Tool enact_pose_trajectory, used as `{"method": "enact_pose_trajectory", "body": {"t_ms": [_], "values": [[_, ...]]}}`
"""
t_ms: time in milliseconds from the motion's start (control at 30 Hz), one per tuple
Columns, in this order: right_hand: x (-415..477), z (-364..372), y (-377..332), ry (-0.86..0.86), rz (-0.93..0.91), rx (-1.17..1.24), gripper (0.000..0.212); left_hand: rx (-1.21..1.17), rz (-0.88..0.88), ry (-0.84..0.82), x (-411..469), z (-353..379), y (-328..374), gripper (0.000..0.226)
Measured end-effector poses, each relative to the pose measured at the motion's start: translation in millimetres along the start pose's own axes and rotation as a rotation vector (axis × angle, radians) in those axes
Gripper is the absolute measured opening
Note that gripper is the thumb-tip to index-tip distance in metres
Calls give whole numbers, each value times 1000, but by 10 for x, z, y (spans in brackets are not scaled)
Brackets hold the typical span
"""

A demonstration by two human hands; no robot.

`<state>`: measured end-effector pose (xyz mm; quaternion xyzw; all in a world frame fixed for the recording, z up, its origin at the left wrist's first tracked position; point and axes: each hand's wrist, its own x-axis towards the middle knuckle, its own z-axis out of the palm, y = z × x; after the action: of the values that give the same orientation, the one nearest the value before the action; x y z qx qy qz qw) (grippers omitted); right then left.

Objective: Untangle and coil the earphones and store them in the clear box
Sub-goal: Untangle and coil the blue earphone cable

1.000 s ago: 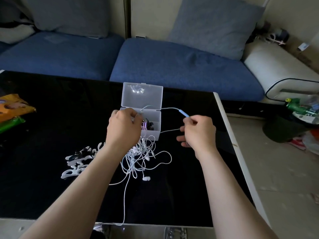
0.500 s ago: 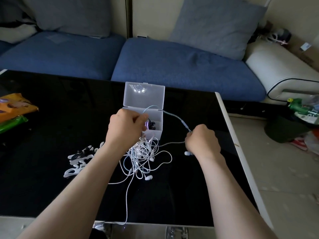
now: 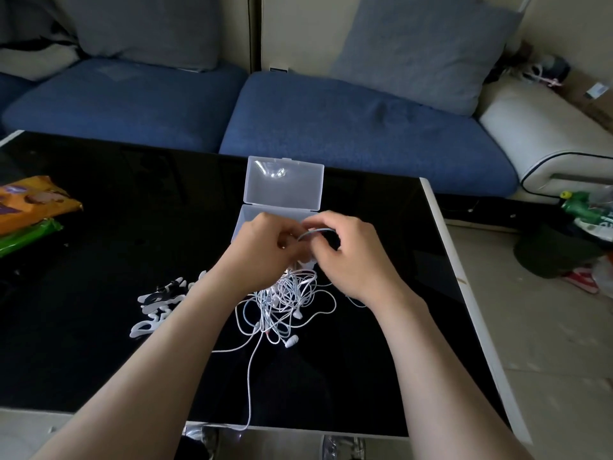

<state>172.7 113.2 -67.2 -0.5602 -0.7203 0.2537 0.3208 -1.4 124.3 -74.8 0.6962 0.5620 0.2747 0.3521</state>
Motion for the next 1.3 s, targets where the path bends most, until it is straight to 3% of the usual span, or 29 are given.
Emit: {"method": "enact_pose_trajectory", "body": {"t_ms": [67, 167, 333, 500, 633, 700, 767, 867, 933, 1000, 1100, 1200, 1300], "values": [[4, 19, 20, 38, -19, -36, 19, 37, 12, -13, 2, 4, -8, 11], [44, -12, 34, 120, 45, 24, 19, 160, -45, -87, -2, 2, -58, 8], [116, -129, -82, 263, 258, 746, 33, 369, -114, -428, -71, -15, -129, 20], [122, -272, -150, 433, 372, 1161, 35, 481, -194, -344, -87, -22, -175, 35], [81, -378, -108, 649, 344, 1235, 24, 436, -349, -328, -120, -3, -193, 33], [49, -379, -95, 752, 325, 1176, 22, 360, -391, -297, -131, 11, -161, 38], [12, -368, -78, 807, 343, 1071, 23, 446, -315, -239, -130, 12, -152, 37], [-60, -347, 28, 768, 504, 764, 36, 558, -210, -168, -137, 11, -139, 29], [-73, -314, 152, 649, 628, 438, 34, 528, -188, -176, -134, 15, -136, 26], [-75, -290, 206, 420, 722, 52, 23, 511, -171, -180, -120, 15, -150, 29], [-143, -221, 141, 65, 820, -510, 27, 467, -134, -161, -112, -5, -149, 23], [-199, -141, 104, -57, 745, -696, 36, 449, -109, -182, -117, -3, -125, 23], [-181, -94, 147, -143, 399, -537, 38, 433, -82, -190, -111, 5, -123, 22]]}}
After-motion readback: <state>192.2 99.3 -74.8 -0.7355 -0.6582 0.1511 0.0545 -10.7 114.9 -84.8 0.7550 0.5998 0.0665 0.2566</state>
